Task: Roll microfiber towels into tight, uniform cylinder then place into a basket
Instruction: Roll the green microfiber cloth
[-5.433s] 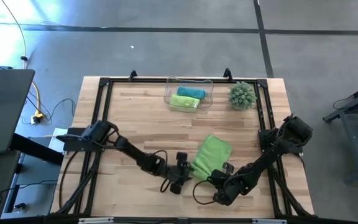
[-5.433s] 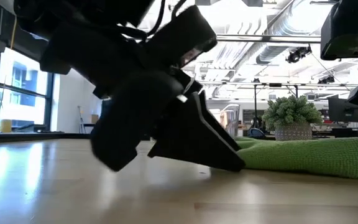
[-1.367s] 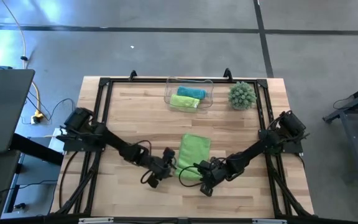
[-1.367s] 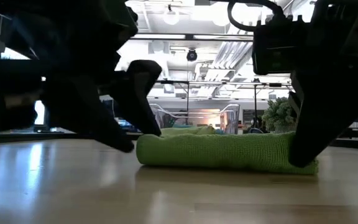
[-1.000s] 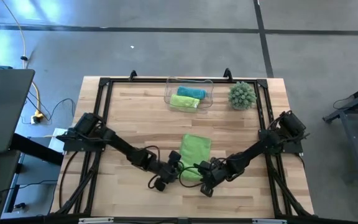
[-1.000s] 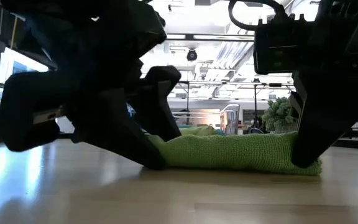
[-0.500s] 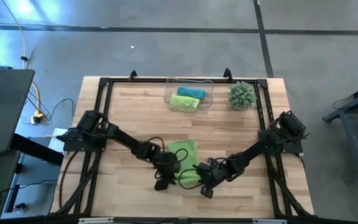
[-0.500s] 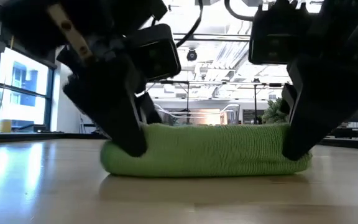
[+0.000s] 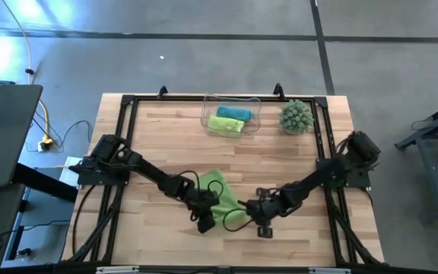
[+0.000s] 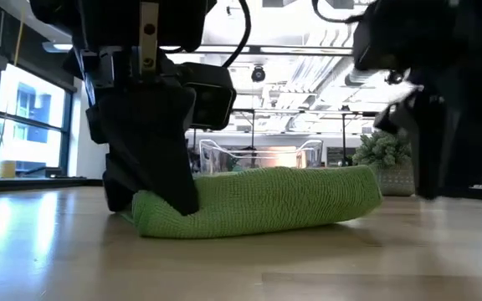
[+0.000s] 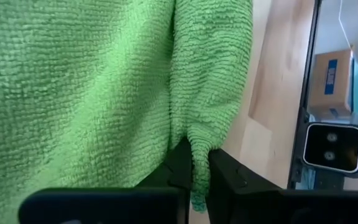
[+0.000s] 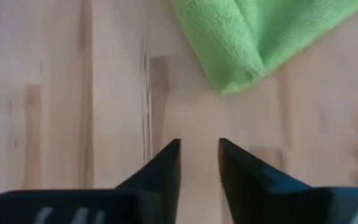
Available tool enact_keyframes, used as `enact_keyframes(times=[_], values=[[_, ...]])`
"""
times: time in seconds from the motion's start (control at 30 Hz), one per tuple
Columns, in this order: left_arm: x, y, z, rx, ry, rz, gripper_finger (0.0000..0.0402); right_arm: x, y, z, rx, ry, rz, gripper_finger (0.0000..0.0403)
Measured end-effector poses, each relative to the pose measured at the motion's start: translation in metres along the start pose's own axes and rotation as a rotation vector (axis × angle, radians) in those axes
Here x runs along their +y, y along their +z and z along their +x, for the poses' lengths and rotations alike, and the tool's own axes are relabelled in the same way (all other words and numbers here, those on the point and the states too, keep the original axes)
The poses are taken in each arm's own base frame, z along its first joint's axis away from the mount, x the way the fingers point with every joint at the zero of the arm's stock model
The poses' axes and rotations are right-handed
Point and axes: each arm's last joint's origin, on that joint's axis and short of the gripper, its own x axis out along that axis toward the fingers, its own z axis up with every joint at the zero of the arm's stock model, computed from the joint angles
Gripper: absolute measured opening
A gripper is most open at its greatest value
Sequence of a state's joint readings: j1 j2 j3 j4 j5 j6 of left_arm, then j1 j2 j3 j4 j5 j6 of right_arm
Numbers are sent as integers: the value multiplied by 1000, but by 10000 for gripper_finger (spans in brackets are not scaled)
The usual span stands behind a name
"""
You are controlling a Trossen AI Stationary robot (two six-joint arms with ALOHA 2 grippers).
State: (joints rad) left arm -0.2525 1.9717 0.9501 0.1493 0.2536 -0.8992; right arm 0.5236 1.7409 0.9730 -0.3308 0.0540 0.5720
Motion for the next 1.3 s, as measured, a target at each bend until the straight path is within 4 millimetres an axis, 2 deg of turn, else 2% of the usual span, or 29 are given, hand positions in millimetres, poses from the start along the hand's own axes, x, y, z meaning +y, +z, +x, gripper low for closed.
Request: enact_keyframes(times=[0.17, 0.3, 0.4, 0.47, 0.6, 0.7, 0.93, 1.3], values=[[0, -1, 1, -20, 24, -15, 20, -9, 4, -31, -11, -27, -77, 135], [0, -1, 1, -25, 27, -15, 20, 9, 12, -43, -185, 11, -340, 136], [0, -1, 0, -26, 28, -16, 20, 22, 7, -34, -233, -56, -554, 137], [0, -1, 0, -27, 28, -16, 20, 26, 2, -23, -219, -99, -616, 137], [0, -1, 0, -30, 30, -31, 20, 30, -5, 0, -181, -98, -612, 137], [0, 0, 0, -32, 30, -34, 21, 32, -6, 10, -184, -91, -635, 137], [0, 0, 0, -38, 28, -37, 21, 29, -3, 11, -220, -180, -629, 137], [0, 0, 0, -42, 28, -33, 21, 9, 7, 28, -205, -264, -577, 137]])
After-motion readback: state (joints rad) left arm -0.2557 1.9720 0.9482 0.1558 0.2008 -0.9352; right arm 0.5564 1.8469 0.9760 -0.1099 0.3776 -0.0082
